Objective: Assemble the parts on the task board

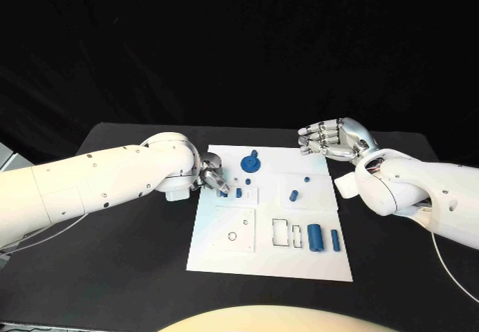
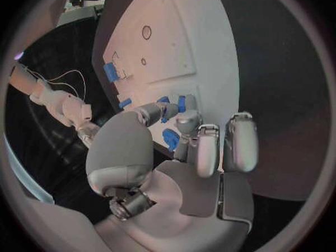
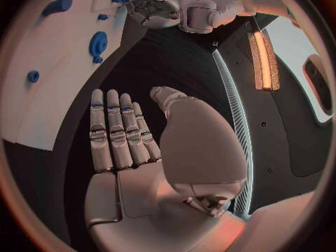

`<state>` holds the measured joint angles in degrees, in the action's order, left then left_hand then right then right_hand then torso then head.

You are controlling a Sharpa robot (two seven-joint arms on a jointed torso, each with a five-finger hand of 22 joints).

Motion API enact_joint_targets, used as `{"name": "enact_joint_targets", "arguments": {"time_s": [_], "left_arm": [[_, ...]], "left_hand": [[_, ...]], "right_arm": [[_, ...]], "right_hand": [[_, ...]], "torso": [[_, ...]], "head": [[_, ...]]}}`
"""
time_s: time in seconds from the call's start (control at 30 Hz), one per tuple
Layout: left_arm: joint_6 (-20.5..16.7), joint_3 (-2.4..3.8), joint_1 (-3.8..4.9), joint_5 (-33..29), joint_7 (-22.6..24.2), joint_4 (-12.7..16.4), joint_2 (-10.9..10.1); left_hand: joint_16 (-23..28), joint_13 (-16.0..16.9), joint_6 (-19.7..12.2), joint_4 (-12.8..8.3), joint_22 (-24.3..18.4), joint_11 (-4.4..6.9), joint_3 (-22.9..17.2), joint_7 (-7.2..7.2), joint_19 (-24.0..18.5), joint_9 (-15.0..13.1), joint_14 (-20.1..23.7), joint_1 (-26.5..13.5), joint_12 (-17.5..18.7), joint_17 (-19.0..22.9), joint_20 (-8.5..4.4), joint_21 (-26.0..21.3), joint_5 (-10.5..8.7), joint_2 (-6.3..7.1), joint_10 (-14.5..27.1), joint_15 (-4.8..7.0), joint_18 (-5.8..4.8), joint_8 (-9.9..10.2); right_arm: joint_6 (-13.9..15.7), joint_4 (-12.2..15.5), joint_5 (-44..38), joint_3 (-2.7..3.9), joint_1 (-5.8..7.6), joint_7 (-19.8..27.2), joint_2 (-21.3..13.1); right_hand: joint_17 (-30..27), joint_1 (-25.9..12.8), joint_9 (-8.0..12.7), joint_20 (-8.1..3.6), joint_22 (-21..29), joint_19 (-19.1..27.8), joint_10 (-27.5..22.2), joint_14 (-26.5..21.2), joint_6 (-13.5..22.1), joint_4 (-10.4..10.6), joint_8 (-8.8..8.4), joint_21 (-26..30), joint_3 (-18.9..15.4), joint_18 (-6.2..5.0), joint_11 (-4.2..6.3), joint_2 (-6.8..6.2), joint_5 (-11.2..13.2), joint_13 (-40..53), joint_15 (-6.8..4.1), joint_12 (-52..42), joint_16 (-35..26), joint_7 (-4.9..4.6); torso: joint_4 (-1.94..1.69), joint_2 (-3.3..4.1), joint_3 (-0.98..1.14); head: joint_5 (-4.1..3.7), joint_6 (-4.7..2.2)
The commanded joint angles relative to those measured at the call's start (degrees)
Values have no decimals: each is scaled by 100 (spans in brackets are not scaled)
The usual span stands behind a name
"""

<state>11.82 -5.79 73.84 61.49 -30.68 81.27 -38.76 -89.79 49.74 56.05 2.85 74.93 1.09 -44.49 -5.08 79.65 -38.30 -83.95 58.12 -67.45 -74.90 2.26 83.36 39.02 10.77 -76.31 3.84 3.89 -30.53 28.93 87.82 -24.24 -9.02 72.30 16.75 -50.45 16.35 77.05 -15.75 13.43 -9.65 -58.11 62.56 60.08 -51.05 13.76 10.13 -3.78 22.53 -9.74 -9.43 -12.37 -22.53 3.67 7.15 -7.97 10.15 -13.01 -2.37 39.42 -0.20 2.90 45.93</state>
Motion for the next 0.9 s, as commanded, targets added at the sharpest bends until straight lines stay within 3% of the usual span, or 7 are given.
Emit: {"name": "enact_joint_targets", "arguments": {"time_s": [0.03, 0.67, 0.9], "left_arm": [[158, -8, -16, -29, -28, 26, 13], [176, -9, -18, -15, -31, 37, 19], [222, -9, -18, -68, -54, 28, 34]], "left_hand": [[-21, -5, 227, -1084, 136, 16, -1058, 184, -10, -11, -605, 24, 8, -1510, -20, 2, 18, -30, 12, 53, -25, -19], [-21, 23, 224, -1081, 142, 18, -1052, 185, -6, -14, -605, 23, -4, -1510, -20, 5, 26, -36, 1, 53, -27, -19], [-21, 32, 225, -1081, 138, 18, -1049, 186, -9, -16, -605, 22, -8, -1510, -20, 2, 27, -36, -3, 53, -26, -20]], "right_arm": [[-41, 4, -49, 2, 1, 84, 1], [-46, -1, -49, 2, 1, 84, 2], [-43, 1, -49, 2, 1, 84, 1]], "right_hand": [[-5, -47, 7, -3, 5, -49, 20, 41, -27, -18, -37, -17, -4, -85, -1, 16, -18, -1, -10, 20, -25, -7], [-5, -47, 7, -3, 5, -49, 20, 41, -27, -18, -37, -17, -4, -85, -1, 16, -18, -1, -10, 20, -25, -7], [-5, -47, 7, -3, 5, -49, 20, 41, -27, -18, -37, -17, -4, -85, -1, 16, -18, -1, -10, 20, -25, -7]], "torso": [[-1, -2, -3], [-4, 4, -8], [-2, 3, 0]], "head": [[-6, 0], [-7, 3], [-9, 8]]}}
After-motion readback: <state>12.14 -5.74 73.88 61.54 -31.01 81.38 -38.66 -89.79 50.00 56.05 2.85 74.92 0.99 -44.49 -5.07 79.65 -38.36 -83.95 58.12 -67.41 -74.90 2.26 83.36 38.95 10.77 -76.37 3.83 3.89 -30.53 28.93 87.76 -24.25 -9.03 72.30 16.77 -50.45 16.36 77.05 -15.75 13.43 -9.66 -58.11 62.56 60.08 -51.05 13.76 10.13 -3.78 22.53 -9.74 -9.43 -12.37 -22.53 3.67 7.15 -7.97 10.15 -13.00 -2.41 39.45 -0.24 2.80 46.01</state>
